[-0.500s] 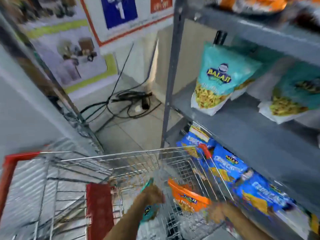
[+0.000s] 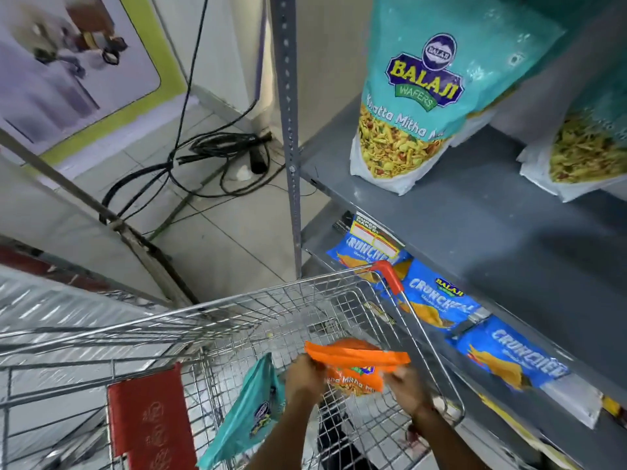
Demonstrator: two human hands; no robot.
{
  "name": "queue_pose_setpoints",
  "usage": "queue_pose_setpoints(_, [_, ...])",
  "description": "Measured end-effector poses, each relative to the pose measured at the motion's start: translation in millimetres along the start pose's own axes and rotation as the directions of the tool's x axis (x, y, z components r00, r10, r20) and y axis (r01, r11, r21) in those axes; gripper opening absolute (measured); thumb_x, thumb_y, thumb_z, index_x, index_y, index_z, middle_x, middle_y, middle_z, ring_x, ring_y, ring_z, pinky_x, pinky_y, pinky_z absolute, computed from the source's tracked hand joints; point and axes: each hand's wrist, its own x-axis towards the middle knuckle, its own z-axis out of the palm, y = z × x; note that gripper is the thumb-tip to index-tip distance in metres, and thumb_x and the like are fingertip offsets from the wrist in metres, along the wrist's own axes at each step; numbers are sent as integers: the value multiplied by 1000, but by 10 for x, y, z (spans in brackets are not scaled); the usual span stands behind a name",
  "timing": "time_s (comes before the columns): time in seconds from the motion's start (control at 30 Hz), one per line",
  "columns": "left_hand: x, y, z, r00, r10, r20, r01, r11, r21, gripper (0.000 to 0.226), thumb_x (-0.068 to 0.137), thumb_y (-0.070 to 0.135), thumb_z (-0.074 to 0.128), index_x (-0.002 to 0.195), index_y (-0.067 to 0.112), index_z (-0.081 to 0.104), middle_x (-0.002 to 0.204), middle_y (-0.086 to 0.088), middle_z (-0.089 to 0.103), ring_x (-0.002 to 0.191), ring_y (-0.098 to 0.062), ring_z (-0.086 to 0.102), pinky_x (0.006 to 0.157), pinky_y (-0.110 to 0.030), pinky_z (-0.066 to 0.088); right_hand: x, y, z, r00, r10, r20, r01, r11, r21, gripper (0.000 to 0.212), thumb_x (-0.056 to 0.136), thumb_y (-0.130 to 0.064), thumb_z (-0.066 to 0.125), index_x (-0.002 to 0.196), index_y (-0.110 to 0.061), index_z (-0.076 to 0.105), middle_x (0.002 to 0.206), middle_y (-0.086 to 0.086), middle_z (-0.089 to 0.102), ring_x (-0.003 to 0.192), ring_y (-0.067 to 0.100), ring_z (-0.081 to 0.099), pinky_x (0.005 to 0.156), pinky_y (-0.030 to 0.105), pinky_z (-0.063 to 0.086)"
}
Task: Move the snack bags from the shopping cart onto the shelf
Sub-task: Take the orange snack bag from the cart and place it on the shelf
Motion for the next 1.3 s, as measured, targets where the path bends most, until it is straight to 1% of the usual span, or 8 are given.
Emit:
queue_pose_setpoints(0.1, [-89,71,-82,998,40,-46,-43,997,-69,24,90,22,57,67,19,66,72,2,70,60,-9,60,55,-24,46,-12,-76,-91,992,-53,-114,63,994,90,37,85,-30,62,68,3,64,61,13,58,62,19,54,58,31,35])
queue_pose_setpoints(0.37, [-744,323,-644,914,373,-157,-404,861,-307,17,82,24,68,72,11,71,71,-10,73,68,-24,65,66,-36,51,-771,-361,-390,929,-191,-317,253,953,165,39,88,-34,59,70,0,64,72,15,67,71,25,61,68,39,47])
queue_pose_setpoints(0.5, [-1269,611,-1072,804,562,-193,-590,720,-365,22,86,19,65,64,19,62,62,4,62,56,-2,54,56,-27,44,-1369,-615,-724,783,-277,-557,398,911,107,55,85,-22,64,44,-22,28,45,-8,35,52,12,37,56,29,26])
queue_pose_setpoints(0.63, [-1738,1065,-1441,642,742,-192,-754,565,-335,28,89,28,59,63,17,63,58,8,63,53,6,54,54,-23,46,-2012,-879,-1191,606,-344,-718,540,840,54,56,87,-14,61,44,-26,28,43,-14,32,51,10,36,49,22,23])
queue_pose_setpoints(0.77, [-2298,1611,-1748,523,838,-155,-829,458,-320,42,83,42,57,70,3,66,72,-23,70,69,-25,65,69,-50,54,-2624,-1034,-1771,524,-353,-775,561,828,2,40,91,-22,56,54,-17,41,55,9,54,61,22,50,59,37,28])
queue_pose_setpoints(0.87, [-2830,2033,-1959,476,873,-109,-840,414,-350,31,84,35,61,63,13,67,76,-19,69,75,-27,64,77,-55,55,-3070,-1128,-2245,455,-319,-831,582,813,7,33,92,-25,54,70,-1,59,77,24,68,72,27,60,71,46,46])
queue_pose_setpoints(1.2, [-4129,2840,-2076,334,943,-14,-864,300,-405,17,87,29,63,87,13,69,102,-16,75,90,-29,72,81,-41,59,-4099,-1035,-3156,366,-207,-907,665,740,100,34,87,-40,53,88,-9,68,99,13,73,94,30,67,91,53,51])
queue_pose_setpoints(1.3, [-4198,2886,-1938,320,947,5,-867,295,-401,20,87,30,63,91,12,69,101,-13,74,84,-23,72,67,-29,60,-4162,-892,-3174,372,-177,-911,672,729,133,32,87,-39,53,83,-11,67,96,10,74,91,28,68,89,53,53])
